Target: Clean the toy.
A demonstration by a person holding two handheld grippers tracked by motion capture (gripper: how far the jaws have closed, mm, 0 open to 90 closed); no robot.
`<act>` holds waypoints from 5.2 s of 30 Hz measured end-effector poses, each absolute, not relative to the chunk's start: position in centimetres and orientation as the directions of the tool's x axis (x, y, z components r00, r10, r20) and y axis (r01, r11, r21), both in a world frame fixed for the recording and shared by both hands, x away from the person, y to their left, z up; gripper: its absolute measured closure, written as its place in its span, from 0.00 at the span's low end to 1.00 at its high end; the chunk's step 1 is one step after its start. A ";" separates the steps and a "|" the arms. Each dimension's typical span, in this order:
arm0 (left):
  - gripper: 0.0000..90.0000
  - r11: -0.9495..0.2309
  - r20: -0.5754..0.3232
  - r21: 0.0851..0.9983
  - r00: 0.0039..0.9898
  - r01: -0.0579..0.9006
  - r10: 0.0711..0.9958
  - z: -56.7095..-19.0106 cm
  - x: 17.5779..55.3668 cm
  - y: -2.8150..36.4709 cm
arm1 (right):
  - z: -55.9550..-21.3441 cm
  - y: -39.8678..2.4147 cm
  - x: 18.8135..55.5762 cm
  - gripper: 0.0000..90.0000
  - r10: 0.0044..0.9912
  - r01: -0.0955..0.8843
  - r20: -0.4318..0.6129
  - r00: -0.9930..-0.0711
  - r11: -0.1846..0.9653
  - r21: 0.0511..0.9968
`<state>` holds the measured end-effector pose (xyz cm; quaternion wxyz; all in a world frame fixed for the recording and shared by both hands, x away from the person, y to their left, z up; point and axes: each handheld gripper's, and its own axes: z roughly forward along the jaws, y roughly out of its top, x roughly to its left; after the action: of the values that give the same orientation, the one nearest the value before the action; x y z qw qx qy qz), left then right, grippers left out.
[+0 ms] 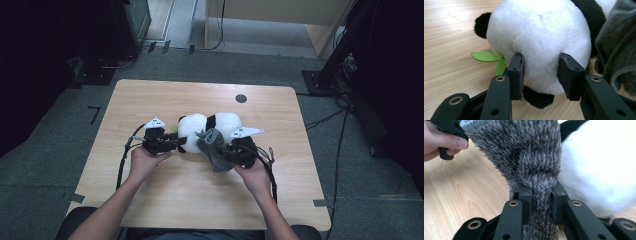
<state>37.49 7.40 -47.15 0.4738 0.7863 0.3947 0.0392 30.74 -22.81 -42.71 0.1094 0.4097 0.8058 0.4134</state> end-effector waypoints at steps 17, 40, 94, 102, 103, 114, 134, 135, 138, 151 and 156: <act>0.65 -0.235 -0.314 0.779 0.686 0.581 0.656 -47.2 37.5 7.3 | -43.7 -29.1 31.9 0.83 0.804 0.673 0.292 -0.518 0.172 0.719; 0.64 -0.233 -0.320 0.776 0.684 0.586 0.655 -47.2 37.7 7.5 | -45.3 -31.3 32.2 0.85 0.806 0.775 0.386 -0.449 0.137 0.617; 0.61 -0.261 -0.302 0.770 0.694 0.582 0.654 -47.3 38.2 7.1 | -44.3 -31.6 38.9 0.83 0.828 0.704 0.345 -0.443 0.082 0.706; 0.55 -0.268 -0.291 0.774 0.698 0.574 0.654 -47.6 38.3 7.2 | -46.2 -31.9 39.2 0.83 0.812 0.737 0.398 -0.427 0.057 0.673; 0.54 -0.268 -0.293 0.772 0.697 0.576 0.654 -47.6 38.3 7.2 | -46.4 -31.8 39.2 0.83 0.815 0.744 0.393 -0.425 0.068 0.664; 0.42 -0.250 -0.306 0.772 0.686 0.584 0.660 -48.0 38.5 7.4 | -48.1 -31.3 39.7 0.83 0.822 0.779 0.389 -0.415 0.101 0.619; 0.39 -0.263 -0.289 0.782 0.703 0.565 0.650 -47.9 38.5 7.5 | -42.3 -34.7 38.0 0.83 0.851 0.672 0.346 -0.395 0.011 0.740; 0.39 -0.263 -0.289 0.783 0.703 0.564 0.650 -47.9 38.5 7.5 | -42.0 -34.7 37.9 0.83 0.848 0.666 0.347 -0.401 0.010 0.746; 0.39 -0.263 -0.287 0.784 0.704 0.563 0.650 -47.9 38.5 7.5 | -41.1 -34.4 37.8 0.83 0.840 0.654 0.339 -0.424 0.025 0.756; 0.38 -0.272 -0.277 0.786 0.709 0.556 0.649 -47.9 38.5 7.4 | -40.0 -29.8 37.9 0.82 0.780 0.624 0.309 -0.544 0.130 0.771; 0.38 -0.269 -0.278 0.789 0.711 0.553 0.646 -47.9 38.6 7.5 | -41.0 -29.0 38.0 0.82 0.805 0.627 0.265 -0.531 0.163 0.762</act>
<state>38.59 7.45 -47.93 0.4726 0.7951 0.3769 0.0493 38.03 -29.01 -40.97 0.1008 0.4736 0.7558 0.4408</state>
